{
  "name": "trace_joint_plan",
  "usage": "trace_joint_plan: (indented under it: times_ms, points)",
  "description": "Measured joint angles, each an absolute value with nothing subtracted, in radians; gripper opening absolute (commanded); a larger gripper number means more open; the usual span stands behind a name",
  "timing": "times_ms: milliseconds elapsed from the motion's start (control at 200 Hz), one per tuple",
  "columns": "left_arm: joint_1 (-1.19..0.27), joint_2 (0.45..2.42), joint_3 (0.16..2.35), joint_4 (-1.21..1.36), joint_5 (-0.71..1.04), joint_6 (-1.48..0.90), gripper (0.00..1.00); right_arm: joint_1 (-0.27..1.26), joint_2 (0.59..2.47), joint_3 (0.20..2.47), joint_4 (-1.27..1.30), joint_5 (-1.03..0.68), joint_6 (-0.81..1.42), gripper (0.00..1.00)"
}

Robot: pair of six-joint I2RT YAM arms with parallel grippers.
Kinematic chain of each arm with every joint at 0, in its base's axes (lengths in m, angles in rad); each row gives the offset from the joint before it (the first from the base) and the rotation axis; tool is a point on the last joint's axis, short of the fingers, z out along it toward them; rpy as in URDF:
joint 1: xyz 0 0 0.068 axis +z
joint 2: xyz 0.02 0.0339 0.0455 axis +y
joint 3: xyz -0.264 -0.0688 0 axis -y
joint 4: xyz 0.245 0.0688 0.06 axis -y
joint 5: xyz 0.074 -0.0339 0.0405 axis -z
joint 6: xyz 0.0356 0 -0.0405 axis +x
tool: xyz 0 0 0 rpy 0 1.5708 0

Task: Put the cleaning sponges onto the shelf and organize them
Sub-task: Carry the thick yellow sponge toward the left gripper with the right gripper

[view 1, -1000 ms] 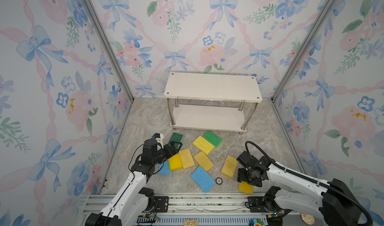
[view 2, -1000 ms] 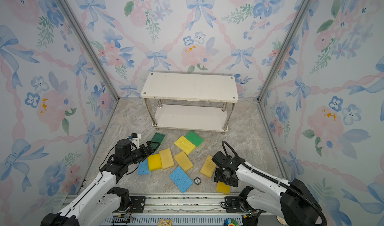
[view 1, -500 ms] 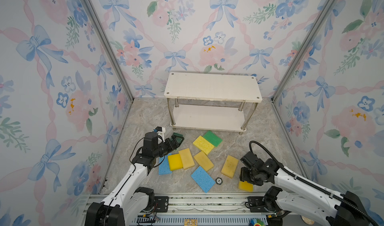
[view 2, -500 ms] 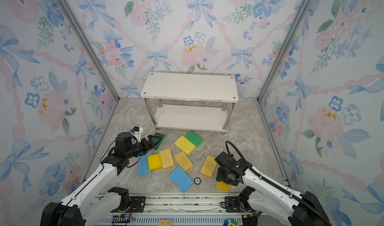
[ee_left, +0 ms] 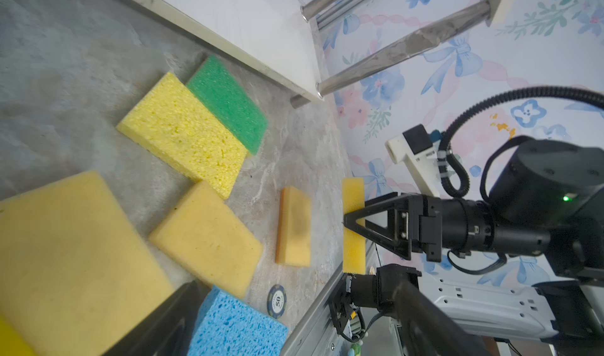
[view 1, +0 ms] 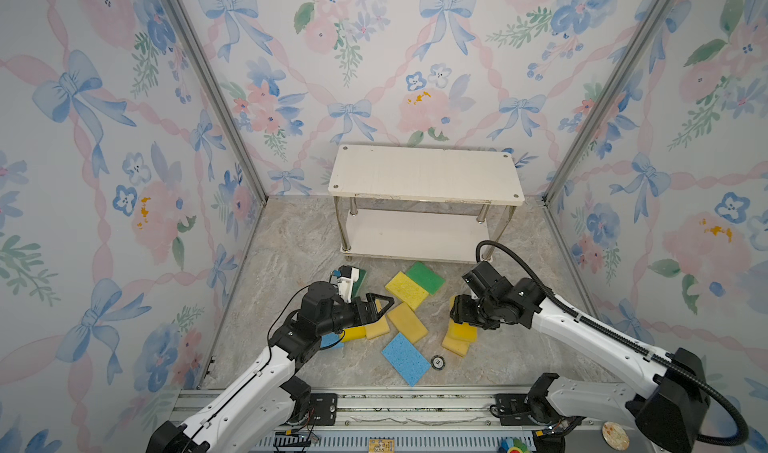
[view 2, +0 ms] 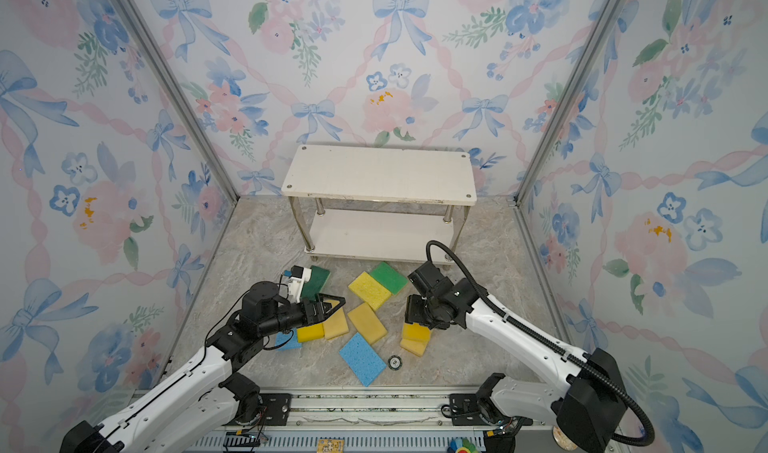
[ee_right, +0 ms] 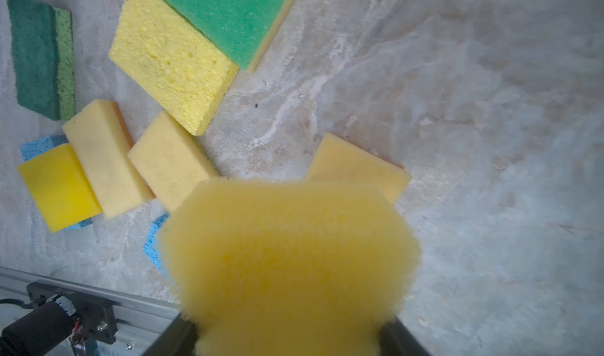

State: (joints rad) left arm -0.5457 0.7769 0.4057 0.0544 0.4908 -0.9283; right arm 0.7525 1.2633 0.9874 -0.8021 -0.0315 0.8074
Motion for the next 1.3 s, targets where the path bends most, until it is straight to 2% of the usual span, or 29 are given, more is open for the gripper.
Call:
trace_joint_plan:
  times_ms: [185, 380, 670, 940, 1300]
  points:
    - [-0.644, 0.727, 0.406, 0.080, 0.447, -0.940, 0.93, 0.824, 1.413, 1.124, -0.754, -0.076, 0.791, 0.63]
    - [-0.670, 0.721, 0.389, 0.097, 0.422, -0.944, 0.91, 0.875, 1.505, 1.208, -0.721, -0.122, 0.784, 0.63]
    - [-0.697, 0.738, 0.358, 0.135, 0.397, -0.963, 0.85, 0.886, 1.514, 1.250, -0.698, -0.165, 0.785, 0.62]
    - [-0.798, 0.818, 0.357, 0.233, 0.343, -1.008, 0.81, 0.896, 1.514, 1.251, -0.696, -0.165, 0.786, 0.62]
    - [-0.876, 0.923, 0.375, 0.271, 0.269, -1.008, 0.64, 0.907, 1.513, 1.251, -0.696, -0.157, 0.796, 0.62]
